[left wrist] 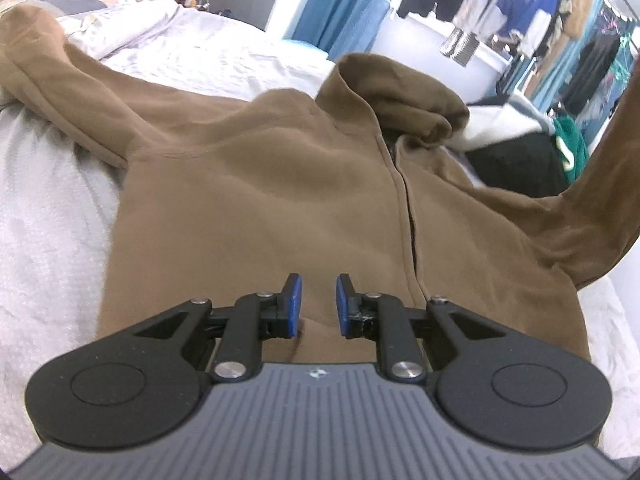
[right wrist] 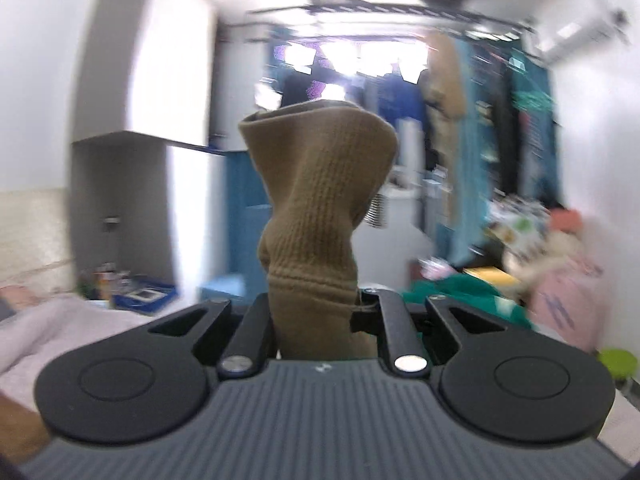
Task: Fold large clothes
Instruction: 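Fold the held sleeve across the hoodie body and open the right gripper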
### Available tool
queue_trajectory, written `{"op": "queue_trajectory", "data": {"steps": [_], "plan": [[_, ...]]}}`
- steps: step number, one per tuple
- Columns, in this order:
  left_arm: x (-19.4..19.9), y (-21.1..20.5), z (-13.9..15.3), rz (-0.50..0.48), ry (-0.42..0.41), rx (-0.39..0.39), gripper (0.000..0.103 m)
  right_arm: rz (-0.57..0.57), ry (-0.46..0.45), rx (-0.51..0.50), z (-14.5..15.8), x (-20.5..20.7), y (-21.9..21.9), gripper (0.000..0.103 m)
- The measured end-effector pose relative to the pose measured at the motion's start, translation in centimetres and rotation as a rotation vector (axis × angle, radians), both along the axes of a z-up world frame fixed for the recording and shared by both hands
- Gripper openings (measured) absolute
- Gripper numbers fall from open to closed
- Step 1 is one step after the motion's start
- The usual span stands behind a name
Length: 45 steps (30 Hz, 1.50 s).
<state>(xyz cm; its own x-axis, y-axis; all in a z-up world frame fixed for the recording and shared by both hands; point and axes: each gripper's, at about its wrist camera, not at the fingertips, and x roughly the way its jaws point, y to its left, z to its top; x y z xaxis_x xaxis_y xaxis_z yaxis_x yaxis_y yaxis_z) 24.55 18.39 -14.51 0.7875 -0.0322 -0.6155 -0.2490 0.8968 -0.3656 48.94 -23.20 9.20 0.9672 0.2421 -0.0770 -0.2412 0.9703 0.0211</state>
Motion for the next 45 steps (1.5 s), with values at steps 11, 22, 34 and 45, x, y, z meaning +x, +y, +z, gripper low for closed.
{"op": "queue_trajectory", "data": {"steps": [11,22,34,45], "plan": [[-2.9,8.2,1.1,0.149,-0.117,-0.104,0.022,0.389,0.072,-0.152,-5.7,-8.7,18.8,0.015],[-3.4,13.2,-0.3,0.226,-0.135,-0.205,0.022,0.517,0.337,-0.389,-23.9,-14.9,28.1,0.015],[-1.8,12.6,-2.6,0.166,-0.109,-0.27,0.022,0.505,0.496,-0.372,-28.2,-17.4,29.5,0.02],[-2.9,9.0,0.1,0.073,-0.171,-0.185,0.022,0.615,0.586,-0.201,-24.6,-20.3,24.2,0.078]]}}
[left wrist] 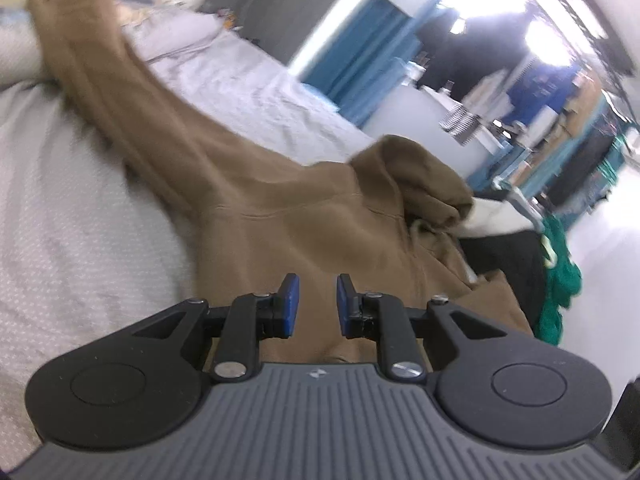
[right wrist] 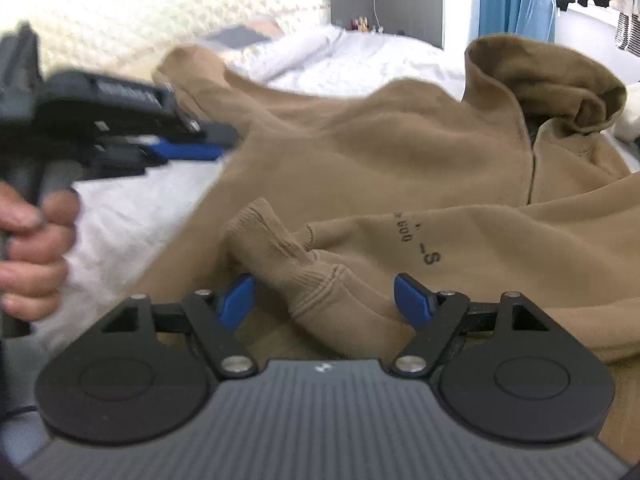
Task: Fold large clothes
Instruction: 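Fold the held sleeve across the hoodie body and open the right gripper, then grasp the other sleeve cuff near the pillow with the left gripper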
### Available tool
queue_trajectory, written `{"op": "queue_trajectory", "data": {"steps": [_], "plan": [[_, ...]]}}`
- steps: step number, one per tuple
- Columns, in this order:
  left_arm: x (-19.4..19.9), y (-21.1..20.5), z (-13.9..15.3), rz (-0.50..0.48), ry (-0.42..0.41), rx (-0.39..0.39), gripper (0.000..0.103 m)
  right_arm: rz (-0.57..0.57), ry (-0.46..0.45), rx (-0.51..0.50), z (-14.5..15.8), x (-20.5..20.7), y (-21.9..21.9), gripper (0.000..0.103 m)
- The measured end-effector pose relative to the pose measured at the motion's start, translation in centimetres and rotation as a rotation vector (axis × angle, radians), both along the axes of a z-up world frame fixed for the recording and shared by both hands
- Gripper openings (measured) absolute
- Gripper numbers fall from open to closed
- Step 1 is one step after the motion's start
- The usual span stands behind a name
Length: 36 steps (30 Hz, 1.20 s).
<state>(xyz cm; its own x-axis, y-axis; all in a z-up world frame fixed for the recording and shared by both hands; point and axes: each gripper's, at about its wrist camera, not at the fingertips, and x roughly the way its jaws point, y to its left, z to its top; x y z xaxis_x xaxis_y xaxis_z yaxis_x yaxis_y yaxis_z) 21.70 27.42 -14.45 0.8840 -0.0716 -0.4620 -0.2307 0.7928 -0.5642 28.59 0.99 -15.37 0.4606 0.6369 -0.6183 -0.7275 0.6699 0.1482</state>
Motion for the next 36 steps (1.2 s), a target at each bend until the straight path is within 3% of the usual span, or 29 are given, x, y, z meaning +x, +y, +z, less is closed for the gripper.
{"op": "queue_trajectory", "data": {"steps": [4,9,13,20,26,30,36], "plan": [[-0.2,-3.0,1.3,-0.1,-0.005,0.069,0.022,-0.094,0.012,0.055,1.7,0.2,-3.5,0.078],[-0.5,-6.6,2.2,-0.203,-0.013,0.126,0.022,-0.263,-0.009,0.027,1.9,2.4,-6.1,0.078],[0.5,-9.1,1.4,-0.265,0.034,0.191,0.021,-0.361,0.03,0.074,1.4,4.7,-7.4,0.077],[3.0,-11.5,-1.9,-0.274,0.193,0.275,0.021,-0.394,0.027,-0.014,-0.3,7.2,-7.1,0.068],[4.4,-11.1,-4.5,-0.244,0.302,0.219,0.021,-0.396,0.082,-0.031,-1.8,8.0,-7.5,0.068],[4.9,-10.8,-5.0,-0.238,0.313,0.19,0.021,-0.44,0.151,-0.041,-3.8,8.6,-7.7,0.068],[4.2,-10.8,-4.5,-0.227,0.28,0.195,0.022,-0.467,0.145,-0.031,-4.9,8.4,-7.5,0.068]]}}
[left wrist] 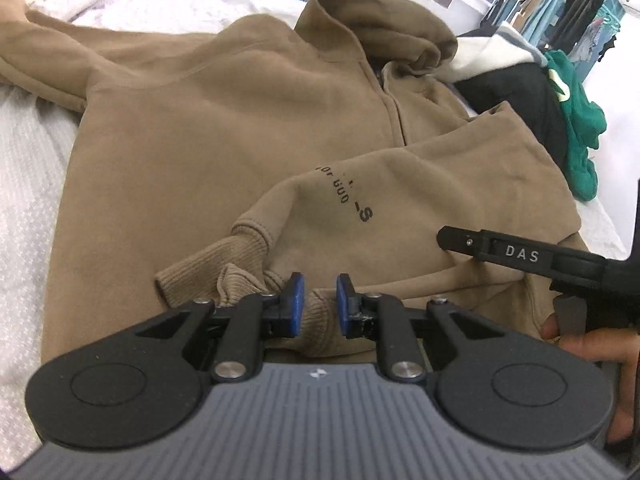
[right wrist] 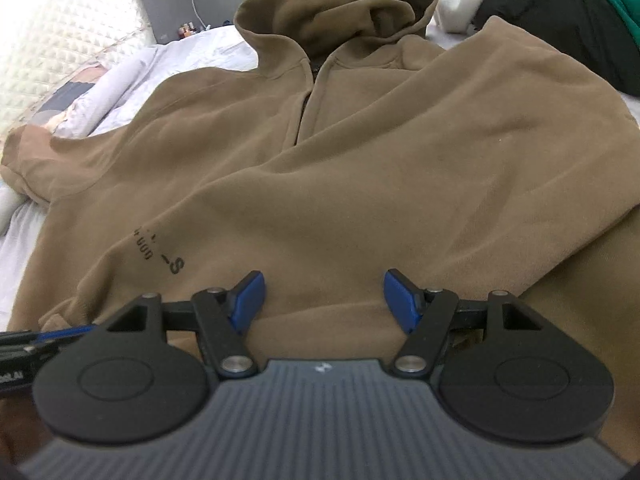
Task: Fold large clothes
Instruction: 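Grasp the other sleeve cuff near the pillow with the left gripper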
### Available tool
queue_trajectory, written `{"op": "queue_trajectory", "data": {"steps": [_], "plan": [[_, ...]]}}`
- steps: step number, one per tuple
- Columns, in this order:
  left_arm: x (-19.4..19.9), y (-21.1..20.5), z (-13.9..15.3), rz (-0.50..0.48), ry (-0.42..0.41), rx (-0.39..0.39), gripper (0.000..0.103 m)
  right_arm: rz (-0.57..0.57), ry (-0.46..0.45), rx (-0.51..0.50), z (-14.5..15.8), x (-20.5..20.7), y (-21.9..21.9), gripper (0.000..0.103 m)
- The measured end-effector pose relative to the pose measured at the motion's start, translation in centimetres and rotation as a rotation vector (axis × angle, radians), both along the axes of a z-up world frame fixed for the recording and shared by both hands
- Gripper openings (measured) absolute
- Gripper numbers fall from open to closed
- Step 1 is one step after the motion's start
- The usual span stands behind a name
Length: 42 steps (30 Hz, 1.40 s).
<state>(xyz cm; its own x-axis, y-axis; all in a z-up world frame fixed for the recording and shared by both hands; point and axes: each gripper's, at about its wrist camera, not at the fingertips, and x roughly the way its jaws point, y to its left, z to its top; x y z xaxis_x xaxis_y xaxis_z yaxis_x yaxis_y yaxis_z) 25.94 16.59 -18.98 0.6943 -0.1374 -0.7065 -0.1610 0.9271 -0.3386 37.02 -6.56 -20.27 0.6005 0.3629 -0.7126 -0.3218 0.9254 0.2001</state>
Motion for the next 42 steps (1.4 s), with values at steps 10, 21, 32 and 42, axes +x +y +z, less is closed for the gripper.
{"op": "queue_trajectory", "data": {"steps": [10,21,32,42], "plan": [[-3.9,4.0,6.3,0.061,-0.168,-0.101,0.046,-0.026,-0.006,-0.006,0.9,-0.9,-0.1,0.068],[-1.8,21.4,10.4,0.382,-0.159,-0.065,0.066,-0.067,-0.087,0.025,2.5,-0.5,0.6,0.069],[2.5,42.7,6.4,0.749,-0.18,-0.1,0.07,-0.044,-0.056,0.067,1.4,2.8,3.5,0.069],[7.8,53.6,5.0,0.952,-0.219,-0.081,0.07,-0.031,-0.057,0.089,0.8,4.7,5.6,0.072]]}}
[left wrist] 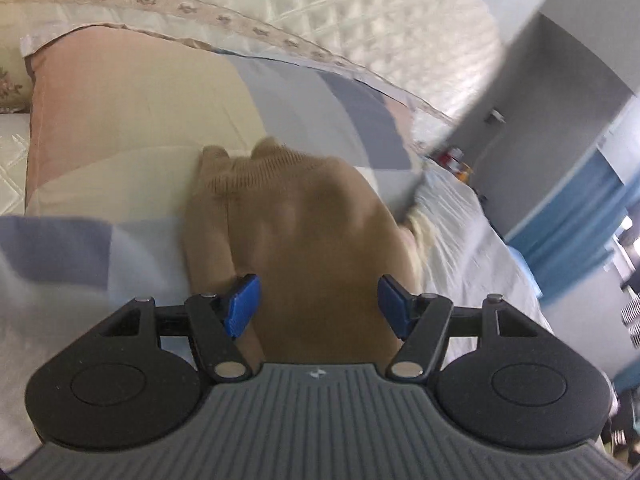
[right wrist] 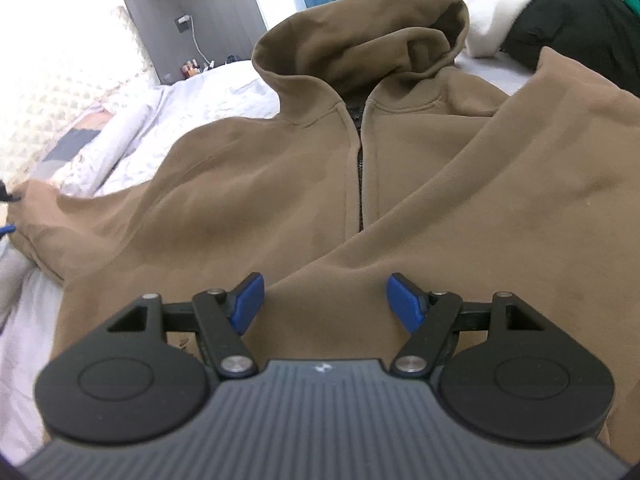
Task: Fold large clothes
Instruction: 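Grasp the other sleeve cuff near the pillow with the left gripper, then lift the sleeve and fold it across the hoodie body with the left gripper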
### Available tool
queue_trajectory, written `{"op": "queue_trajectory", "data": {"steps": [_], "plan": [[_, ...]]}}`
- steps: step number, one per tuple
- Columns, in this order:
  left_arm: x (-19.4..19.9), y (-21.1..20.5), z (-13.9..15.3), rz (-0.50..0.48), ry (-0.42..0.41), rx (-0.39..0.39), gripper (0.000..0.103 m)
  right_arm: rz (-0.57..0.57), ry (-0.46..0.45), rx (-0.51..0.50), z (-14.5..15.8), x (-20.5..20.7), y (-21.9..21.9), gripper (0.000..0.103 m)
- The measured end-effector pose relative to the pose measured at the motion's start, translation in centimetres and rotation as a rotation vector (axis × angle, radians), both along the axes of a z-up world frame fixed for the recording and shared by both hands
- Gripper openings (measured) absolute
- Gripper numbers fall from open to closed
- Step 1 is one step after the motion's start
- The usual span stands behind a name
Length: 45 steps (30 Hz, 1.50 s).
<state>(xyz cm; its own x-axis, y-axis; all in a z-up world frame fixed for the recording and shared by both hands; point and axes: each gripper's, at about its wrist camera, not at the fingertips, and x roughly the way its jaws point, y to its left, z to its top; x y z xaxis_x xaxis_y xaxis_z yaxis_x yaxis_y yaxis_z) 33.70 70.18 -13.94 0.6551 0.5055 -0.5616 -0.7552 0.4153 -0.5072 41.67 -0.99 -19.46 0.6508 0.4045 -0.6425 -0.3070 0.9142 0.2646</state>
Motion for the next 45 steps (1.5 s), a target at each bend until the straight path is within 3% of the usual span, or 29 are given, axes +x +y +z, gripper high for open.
{"op": "queue_trajectory", "data": {"steps": [7,9,15,19,22,24,27,28,29,31,34,37,41,45], "plan": [[3.2,3.2,-0.2,0.159,0.12,0.011,0.067,-0.007,0.006,0.012,-0.4,0.9,0.5,0.072],[3.1,3.7,0.0,0.2,0.11,0.018,0.067,-0.009,0.005,0.015,-0.4,0.8,0.4,0.072],[2.0,3.9,0.5,0.166,0.118,0.043,0.067,-0.004,0.007,0.014,-0.2,0.9,0.4,0.071],[0.5,3.4,1.5,0.225,0.14,0.085,0.069,-0.011,0.014,0.029,-0.4,1.0,0.2,0.071],[-0.5,3.9,0.3,0.254,0.163,0.017,0.071,-0.018,0.029,0.058,-0.4,1.0,-0.1,0.071],[-1.3,4.6,-1.3,0.251,0.097,-0.076,0.071,-0.033,0.048,0.098,-0.4,1.1,-0.5,0.071],[-1.3,4.6,-1.8,0.258,0.06,-0.059,0.069,-0.04,0.061,0.125,-0.3,1.2,-0.8,0.071],[-1.1,4.6,-1.7,0.246,0.059,-0.048,0.06,-0.042,0.063,0.129,-0.3,1.2,-0.8,0.071],[-0.7,4.4,-1.5,0.23,0.061,-0.029,0.041,-0.043,0.063,0.129,-0.4,1.3,-0.8,0.071],[-0.1,3.7,-0.7,0.243,0.128,0.039,0.017,-0.047,0.063,0.127,-0.3,1.4,-0.6,0.071],[-0.2,3.4,0.8,0.218,0.164,0.053,0.015,-0.045,0.06,0.122,-0.2,1.6,-0.3,0.071],[-0.3,2.3,3.9,0.151,0.194,0.13,0.015,-0.04,0.05,0.108,-0.2,1.8,0.0,0.072],[0.1,-1.0,9.7,0.047,0.19,0.264,0.015,-0.042,0.038,0.097,-0.2,1.5,0.0,0.071],[0.5,-6.2,15.7,-0.057,0.132,0.367,0.015,-0.044,0.025,0.11,0.2,0.9,-0.7,0.071]]}}
